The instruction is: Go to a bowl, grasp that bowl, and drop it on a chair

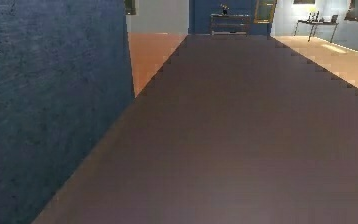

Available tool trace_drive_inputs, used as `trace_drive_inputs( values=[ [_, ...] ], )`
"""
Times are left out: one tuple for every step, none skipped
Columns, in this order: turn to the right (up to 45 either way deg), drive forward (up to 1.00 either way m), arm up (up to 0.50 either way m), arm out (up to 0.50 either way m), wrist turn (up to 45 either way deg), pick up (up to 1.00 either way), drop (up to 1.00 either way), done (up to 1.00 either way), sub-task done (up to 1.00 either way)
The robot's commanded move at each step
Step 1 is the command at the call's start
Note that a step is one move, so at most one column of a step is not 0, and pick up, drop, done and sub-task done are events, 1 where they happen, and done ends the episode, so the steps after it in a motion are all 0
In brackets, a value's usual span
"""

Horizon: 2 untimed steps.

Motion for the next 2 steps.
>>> trace_drive_inputs(
  values=[
    [-3.0,0.00,0.00,0.00,0.0,0.00,0.00,0.00,0.00],
    [0.0,1.00,0.00,0.00,0.0,0.00,0.00,0.00,0.00]
  ],
)
